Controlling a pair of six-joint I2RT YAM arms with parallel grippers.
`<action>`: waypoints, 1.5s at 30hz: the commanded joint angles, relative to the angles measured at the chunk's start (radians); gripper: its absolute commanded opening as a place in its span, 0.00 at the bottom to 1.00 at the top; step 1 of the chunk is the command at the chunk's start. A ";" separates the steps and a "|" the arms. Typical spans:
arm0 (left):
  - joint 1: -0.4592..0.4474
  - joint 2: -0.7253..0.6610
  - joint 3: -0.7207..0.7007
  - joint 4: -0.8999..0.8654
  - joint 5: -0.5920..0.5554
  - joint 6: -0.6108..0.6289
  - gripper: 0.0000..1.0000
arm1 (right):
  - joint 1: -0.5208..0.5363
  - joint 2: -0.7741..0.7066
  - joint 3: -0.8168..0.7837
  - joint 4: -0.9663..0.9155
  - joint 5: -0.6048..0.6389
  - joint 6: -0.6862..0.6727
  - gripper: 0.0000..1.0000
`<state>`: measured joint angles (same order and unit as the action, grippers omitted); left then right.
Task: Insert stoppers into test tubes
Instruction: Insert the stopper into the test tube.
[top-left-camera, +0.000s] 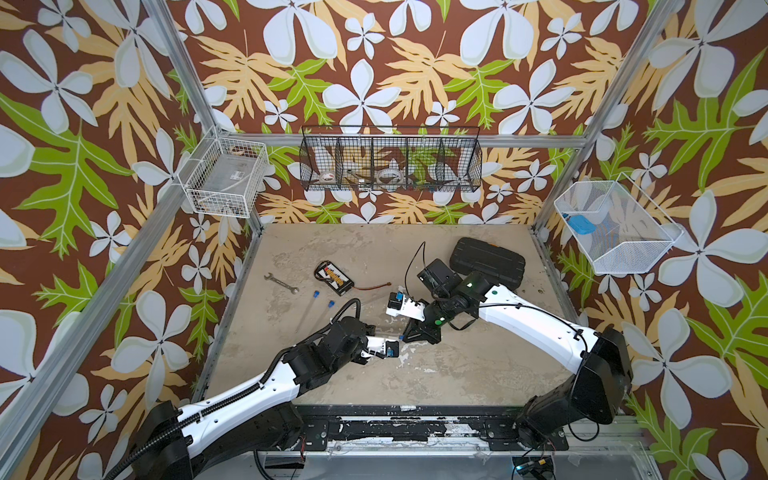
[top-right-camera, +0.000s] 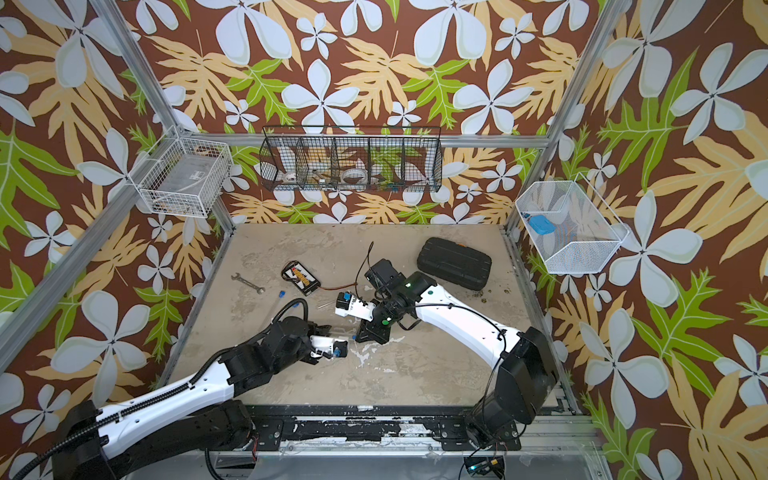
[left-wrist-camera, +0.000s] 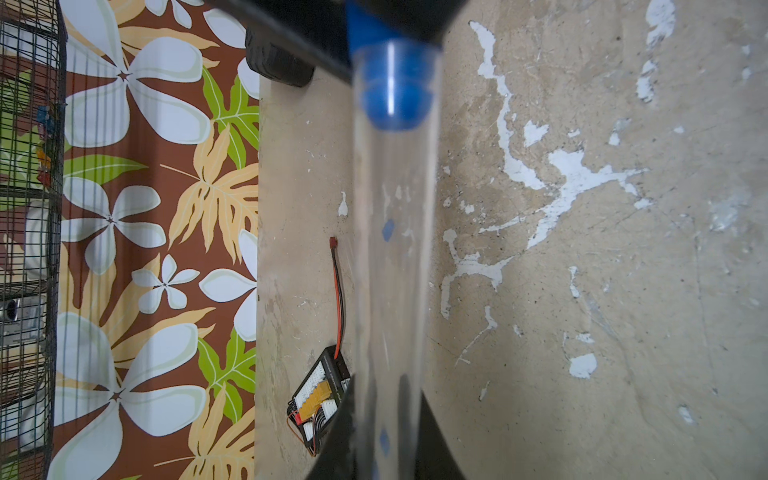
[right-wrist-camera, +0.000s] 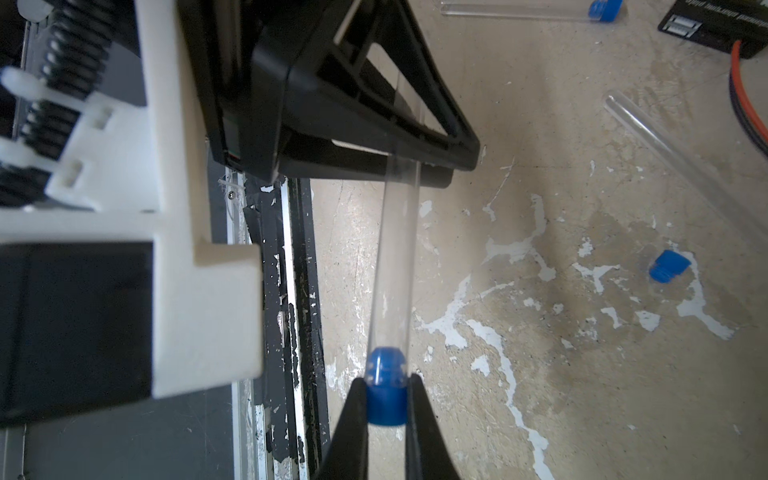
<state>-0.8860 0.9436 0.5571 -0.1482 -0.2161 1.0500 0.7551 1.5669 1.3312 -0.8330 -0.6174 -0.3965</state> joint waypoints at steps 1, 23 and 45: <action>-0.024 -0.012 -0.006 0.248 0.216 0.072 0.00 | 0.007 -0.007 -0.008 0.345 -0.105 0.013 0.05; 0.168 0.105 -0.005 -0.074 0.086 -0.230 0.00 | -0.288 -0.270 -0.336 0.482 0.234 0.341 0.55; 0.564 0.609 0.304 -0.255 0.346 -0.629 0.00 | -0.287 -0.216 -0.349 0.590 0.219 0.400 0.53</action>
<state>-0.3267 1.5410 0.8497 -0.3687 0.1390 0.4652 0.4667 1.3506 0.9764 -0.2569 -0.4103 -0.0006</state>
